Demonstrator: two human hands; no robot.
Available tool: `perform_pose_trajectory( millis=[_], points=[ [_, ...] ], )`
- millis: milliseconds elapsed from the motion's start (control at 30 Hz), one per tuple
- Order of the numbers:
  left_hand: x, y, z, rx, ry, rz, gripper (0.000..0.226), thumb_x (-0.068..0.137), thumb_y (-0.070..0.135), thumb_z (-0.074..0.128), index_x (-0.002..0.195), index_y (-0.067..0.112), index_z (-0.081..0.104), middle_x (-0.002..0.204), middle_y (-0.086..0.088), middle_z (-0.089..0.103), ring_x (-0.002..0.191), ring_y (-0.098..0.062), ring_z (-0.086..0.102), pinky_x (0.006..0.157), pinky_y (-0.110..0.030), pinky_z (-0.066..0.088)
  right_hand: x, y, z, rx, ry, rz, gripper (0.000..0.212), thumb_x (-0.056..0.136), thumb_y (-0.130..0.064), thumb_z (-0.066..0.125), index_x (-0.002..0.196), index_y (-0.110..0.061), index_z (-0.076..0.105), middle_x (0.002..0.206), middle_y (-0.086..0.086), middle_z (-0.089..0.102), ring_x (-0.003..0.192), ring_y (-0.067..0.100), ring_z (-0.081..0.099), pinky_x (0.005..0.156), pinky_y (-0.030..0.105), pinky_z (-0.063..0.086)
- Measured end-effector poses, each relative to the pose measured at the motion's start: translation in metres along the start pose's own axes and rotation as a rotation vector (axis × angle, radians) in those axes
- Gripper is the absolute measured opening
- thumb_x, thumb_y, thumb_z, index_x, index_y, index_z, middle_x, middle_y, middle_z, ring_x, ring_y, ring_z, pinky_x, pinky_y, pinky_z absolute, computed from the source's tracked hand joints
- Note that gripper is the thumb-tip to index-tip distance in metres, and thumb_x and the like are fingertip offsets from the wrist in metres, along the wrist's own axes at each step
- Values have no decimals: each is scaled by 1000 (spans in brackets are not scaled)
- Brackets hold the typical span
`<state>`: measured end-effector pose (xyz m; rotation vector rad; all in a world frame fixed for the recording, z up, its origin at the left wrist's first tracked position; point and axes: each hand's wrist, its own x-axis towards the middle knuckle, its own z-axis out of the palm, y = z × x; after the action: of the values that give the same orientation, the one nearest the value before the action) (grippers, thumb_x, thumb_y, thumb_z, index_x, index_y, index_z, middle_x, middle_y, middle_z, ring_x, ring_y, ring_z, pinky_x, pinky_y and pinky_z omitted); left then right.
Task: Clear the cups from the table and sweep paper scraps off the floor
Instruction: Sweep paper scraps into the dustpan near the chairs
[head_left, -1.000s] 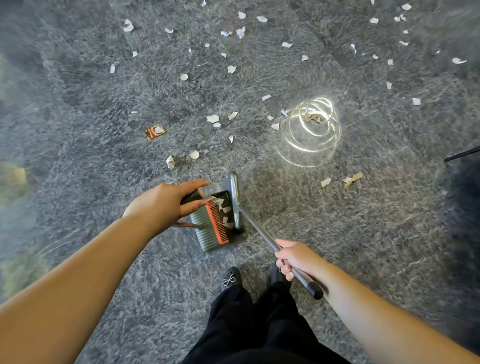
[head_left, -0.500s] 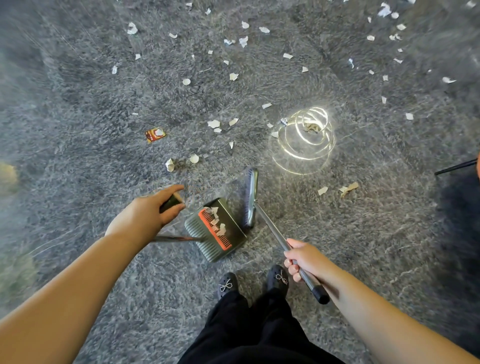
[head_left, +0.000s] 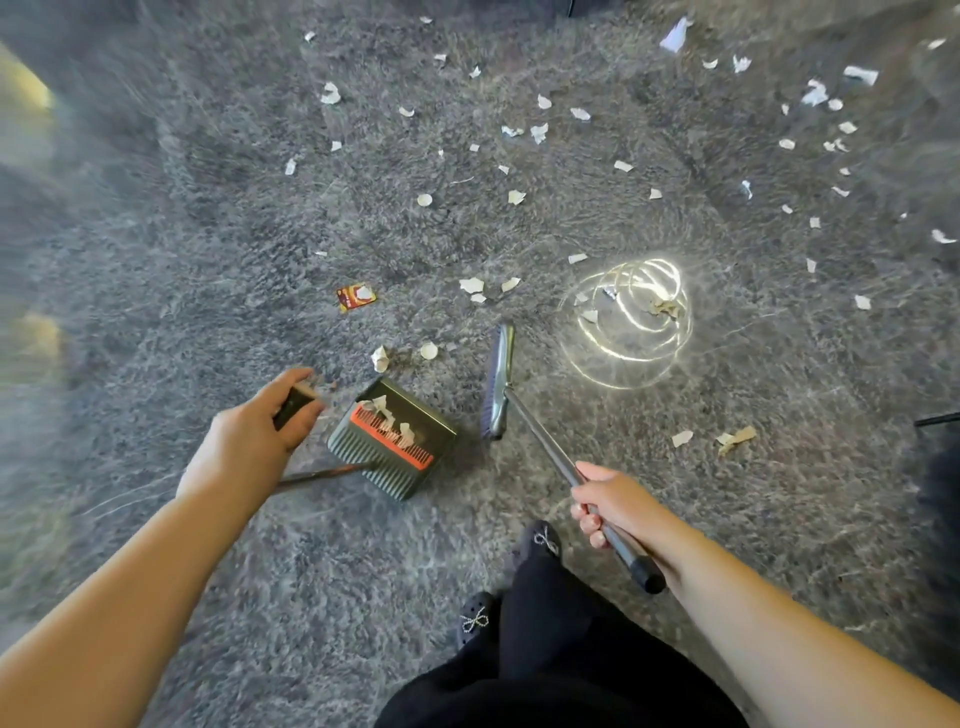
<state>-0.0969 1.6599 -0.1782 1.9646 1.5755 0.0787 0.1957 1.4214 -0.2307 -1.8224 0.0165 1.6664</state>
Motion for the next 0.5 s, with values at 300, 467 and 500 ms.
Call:
perform_pose_trajectory(
  millis=[300,467,500],
  points=[
    [123,2,-49,17,22,-50,44,92,46,59,135,43,51,91,-6,64,70,-20,57,66,-33,44,52,-118,22,-109,-63,-7,63,96,1,37,152,-21,18,65,6,42,39,8,35,35,18,30],
    [191,6,-76,55,-9,-44,40,90,51,61,129,46,55,80,6,63,61,-13,59,52,-25,43,83,-169,32,-168,-37,14,64,95,2,38,152,-20,19,64,6,41,39,9,34,35,18,30],
    [202,6,-79,51,-12,-36,39,90,50,61,128,45,55,82,5,64,61,-12,60,53,-25,43,87,-178,33,-177,-32,17,63,95,2,38,152,-20,21,64,6,41,39,9,34,35,18,30]
  ],
)
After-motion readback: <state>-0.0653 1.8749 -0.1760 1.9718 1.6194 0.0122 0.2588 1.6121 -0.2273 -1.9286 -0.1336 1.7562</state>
